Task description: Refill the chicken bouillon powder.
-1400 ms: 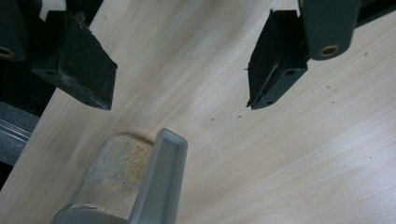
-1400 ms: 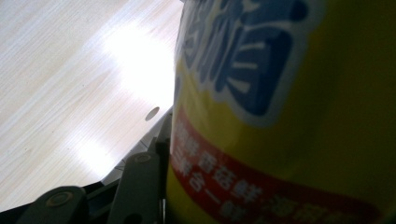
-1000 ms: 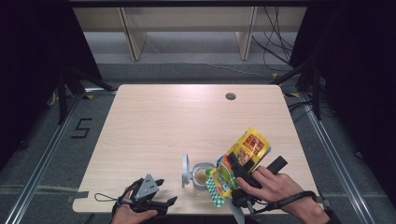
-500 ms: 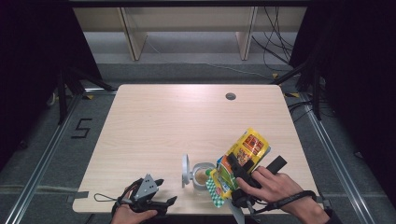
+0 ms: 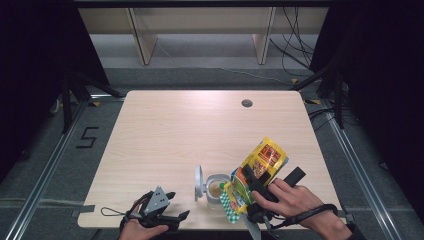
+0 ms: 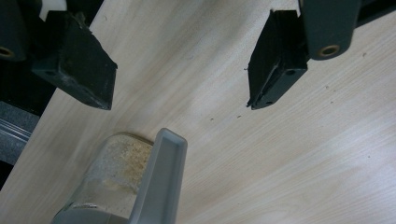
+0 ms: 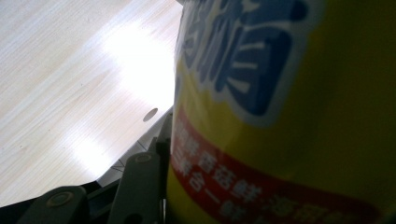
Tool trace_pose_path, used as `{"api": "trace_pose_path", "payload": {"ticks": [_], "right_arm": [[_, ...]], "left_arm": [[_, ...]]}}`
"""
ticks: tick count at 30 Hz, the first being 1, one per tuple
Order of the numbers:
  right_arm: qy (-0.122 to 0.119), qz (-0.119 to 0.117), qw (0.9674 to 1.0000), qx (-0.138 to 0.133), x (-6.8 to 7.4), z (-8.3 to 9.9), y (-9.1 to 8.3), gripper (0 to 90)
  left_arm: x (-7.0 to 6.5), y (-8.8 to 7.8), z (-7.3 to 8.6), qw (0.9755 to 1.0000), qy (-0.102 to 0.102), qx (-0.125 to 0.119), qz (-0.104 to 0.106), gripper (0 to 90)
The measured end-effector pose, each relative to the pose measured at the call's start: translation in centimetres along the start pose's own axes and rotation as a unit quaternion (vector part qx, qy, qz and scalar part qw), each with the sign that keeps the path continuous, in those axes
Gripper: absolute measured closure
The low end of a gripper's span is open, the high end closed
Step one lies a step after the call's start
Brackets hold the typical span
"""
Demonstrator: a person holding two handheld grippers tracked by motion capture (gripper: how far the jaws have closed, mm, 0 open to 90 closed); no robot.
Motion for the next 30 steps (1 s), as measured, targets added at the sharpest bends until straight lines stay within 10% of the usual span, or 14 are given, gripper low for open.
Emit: {"api": "trace_pose_path", "payload": {"ticks": [3,19,23,30], "right_arm": [[-0.004,-0.001,1.0000,0.001,-0.08,-0.07,0.01,60.2],[0.004,0.001,1.0000,0.000,-0.06,0.02,-0.16,60.2],[-0.001,-0.001,1.0000,-0.002,-0.03,-0.07,-0.10,60.2],[0.000,-0.002,1.0000,-0.002,0.04,-0.02,-0.13,60.2]], "left_arm": [[0.25,-0.03,-0.07,0.9998,0.020,0.001,-0.003,23.1],[0.02,-0.03,0.03,1.0000,0.000,0.003,-0.003,23.1],[0.47,-0.08,-0.08,0.9993,0.037,0.006,-0.007,23.1],[0.41,-0.05,-0.08,0.9994,0.033,0.005,-0.006,23.1]]}}
Point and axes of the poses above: each handheld gripper's, and its own axes: y roughly forward along the jaws, z roughly out of its underside, x roughly to its left, the point moved 3 cm from there along y, roughly forward along the jaws, and after that the axes turned 4 degrees about -z, right-handed, at the moved point
